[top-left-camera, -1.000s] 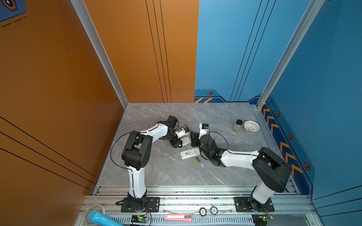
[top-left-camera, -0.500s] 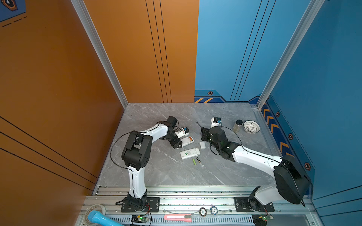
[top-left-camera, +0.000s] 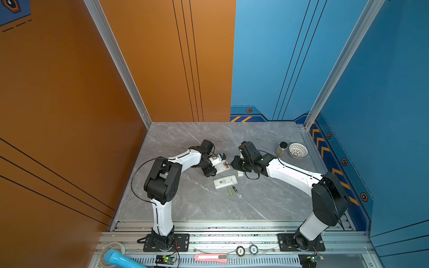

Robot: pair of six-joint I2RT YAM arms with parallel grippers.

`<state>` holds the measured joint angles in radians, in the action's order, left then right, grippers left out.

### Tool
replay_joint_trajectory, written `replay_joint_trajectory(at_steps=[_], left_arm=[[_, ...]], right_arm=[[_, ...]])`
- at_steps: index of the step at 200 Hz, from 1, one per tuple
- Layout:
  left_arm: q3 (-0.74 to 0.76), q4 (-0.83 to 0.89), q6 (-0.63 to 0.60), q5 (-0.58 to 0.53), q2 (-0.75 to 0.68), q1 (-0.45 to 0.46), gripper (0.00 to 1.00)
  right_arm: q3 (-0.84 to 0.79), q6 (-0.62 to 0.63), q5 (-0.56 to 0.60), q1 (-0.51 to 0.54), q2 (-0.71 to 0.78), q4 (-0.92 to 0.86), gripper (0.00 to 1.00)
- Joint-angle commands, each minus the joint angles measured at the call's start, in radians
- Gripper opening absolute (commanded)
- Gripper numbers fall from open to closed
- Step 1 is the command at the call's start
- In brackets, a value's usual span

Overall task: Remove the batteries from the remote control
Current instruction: 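Insert the screwdriver tip beside the orange battery with the right gripper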

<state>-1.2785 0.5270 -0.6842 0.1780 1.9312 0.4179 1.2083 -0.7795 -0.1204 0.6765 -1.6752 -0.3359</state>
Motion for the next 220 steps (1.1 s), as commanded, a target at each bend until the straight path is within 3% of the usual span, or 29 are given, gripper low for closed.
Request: replay_joint_trajectory(at_steps=[1, 116, 220], left_arm=[[0.032, 0.008, -0.029, -0.041, -0.028, 0.023, 0.0], [0.037, 0.001, -0.029, -0.092, -0.036, 0.051, 0.0], [0.041, -0.001, -0.031, -0.096, -0.041, 0.055, 0.0]], right_arm=[[0.065, 0.01, -0.024, -0.003, -0.004, -0.131, 0.0], [0.149, -0.013, 0.121, 0.064, -0.04, -0.262, 0.0], [0.155, -0.003, 0.169, 0.061, -0.029, -0.285, 0.0]])
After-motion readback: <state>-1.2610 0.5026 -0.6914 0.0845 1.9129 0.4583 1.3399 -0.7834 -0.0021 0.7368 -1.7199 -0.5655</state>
